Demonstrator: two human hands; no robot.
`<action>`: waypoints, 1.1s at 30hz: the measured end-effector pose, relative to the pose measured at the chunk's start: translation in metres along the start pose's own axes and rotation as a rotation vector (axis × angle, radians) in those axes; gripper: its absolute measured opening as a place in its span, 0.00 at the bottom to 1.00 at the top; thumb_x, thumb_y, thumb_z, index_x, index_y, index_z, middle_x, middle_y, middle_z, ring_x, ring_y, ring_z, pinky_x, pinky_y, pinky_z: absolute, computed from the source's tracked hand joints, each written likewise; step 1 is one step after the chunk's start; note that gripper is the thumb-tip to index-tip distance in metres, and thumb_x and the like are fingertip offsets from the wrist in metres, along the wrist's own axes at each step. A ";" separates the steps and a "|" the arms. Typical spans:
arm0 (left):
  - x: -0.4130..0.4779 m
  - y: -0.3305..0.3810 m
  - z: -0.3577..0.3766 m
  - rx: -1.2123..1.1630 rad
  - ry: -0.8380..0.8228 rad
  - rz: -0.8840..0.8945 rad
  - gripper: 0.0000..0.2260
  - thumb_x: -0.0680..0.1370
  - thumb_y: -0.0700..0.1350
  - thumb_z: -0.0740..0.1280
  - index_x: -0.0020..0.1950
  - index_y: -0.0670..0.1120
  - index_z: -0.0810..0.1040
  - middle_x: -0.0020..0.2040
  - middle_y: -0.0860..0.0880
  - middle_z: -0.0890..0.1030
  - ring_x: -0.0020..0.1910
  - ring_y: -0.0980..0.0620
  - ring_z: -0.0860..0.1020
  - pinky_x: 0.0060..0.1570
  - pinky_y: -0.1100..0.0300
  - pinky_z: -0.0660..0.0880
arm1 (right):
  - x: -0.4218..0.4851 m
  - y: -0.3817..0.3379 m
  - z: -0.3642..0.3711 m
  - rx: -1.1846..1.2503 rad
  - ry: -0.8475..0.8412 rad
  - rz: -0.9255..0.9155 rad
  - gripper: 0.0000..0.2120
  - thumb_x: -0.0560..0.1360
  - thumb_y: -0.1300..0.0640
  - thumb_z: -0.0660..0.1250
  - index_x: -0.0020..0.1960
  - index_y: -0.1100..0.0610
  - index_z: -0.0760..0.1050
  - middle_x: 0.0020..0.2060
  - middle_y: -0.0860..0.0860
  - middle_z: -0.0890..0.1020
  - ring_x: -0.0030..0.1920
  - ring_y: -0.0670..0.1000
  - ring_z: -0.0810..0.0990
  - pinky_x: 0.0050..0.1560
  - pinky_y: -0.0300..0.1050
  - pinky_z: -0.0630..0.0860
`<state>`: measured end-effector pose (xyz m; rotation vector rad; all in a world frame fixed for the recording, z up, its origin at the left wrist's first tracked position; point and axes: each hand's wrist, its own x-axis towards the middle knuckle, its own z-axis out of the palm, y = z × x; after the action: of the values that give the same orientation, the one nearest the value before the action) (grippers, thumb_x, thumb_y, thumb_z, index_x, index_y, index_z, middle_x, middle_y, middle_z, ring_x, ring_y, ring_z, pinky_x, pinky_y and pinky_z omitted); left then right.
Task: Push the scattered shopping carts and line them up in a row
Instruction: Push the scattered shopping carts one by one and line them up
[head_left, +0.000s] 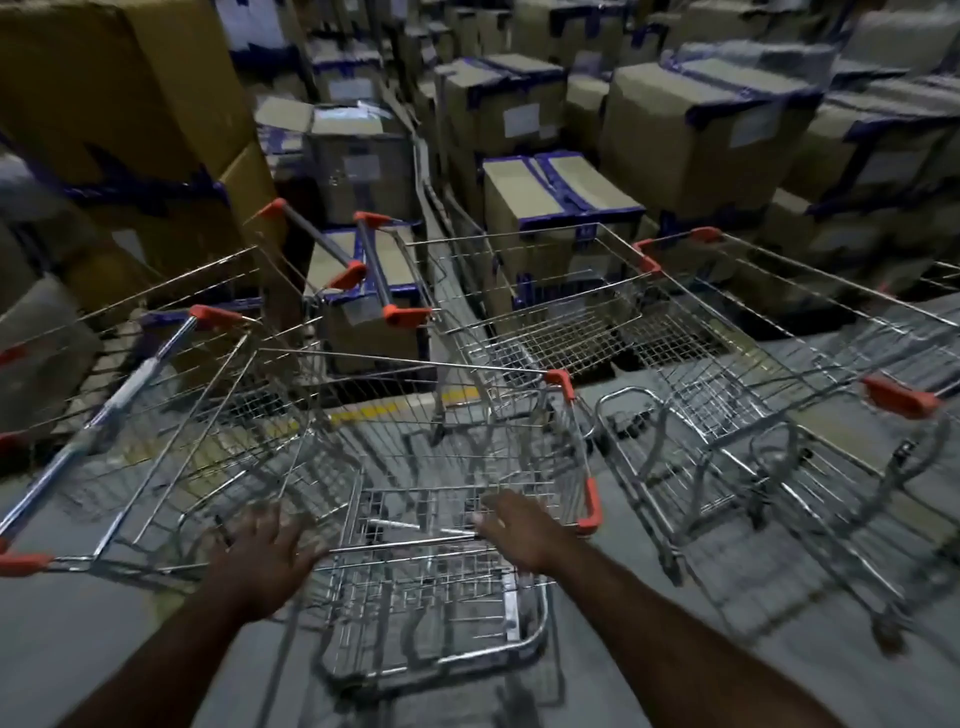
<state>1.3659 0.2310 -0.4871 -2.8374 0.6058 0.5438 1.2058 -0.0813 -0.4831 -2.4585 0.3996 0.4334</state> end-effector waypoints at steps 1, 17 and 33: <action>-0.003 0.008 -0.002 0.011 -0.006 -0.009 0.39 0.76 0.74 0.40 0.82 0.56 0.49 0.83 0.47 0.45 0.81 0.41 0.42 0.75 0.32 0.46 | -0.004 0.004 -0.005 0.005 0.014 -0.004 0.31 0.83 0.36 0.53 0.75 0.57 0.69 0.73 0.57 0.70 0.74 0.58 0.67 0.72 0.51 0.62; -0.038 0.346 -0.120 0.021 0.311 0.543 0.36 0.80 0.63 0.60 0.83 0.52 0.49 0.83 0.46 0.43 0.81 0.42 0.41 0.77 0.37 0.46 | -0.100 0.131 -0.138 -0.341 0.357 -0.018 0.32 0.82 0.38 0.58 0.81 0.51 0.57 0.81 0.55 0.58 0.81 0.56 0.54 0.78 0.65 0.49; -0.134 0.668 -0.246 -0.139 0.603 1.051 0.22 0.78 0.58 0.65 0.70 0.52 0.75 0.70 0.48 0.75 0.70 0.45 0.71 0.63 0.50 0.72 | -0.307 0.316 -0.322 -0.360 0.749 0.298 0.36 0.81 0.36 0.59 0.82 0.50 0.54 0.82 0.54 0.52 0.82 0.55 0.49 0.78 0.64 0.47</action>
<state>1.0439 -0.3847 -0.2808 -2.5505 2.2518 -0.2087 0.8774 -0.4661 -0.2774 -2.8564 1.0792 -0.3651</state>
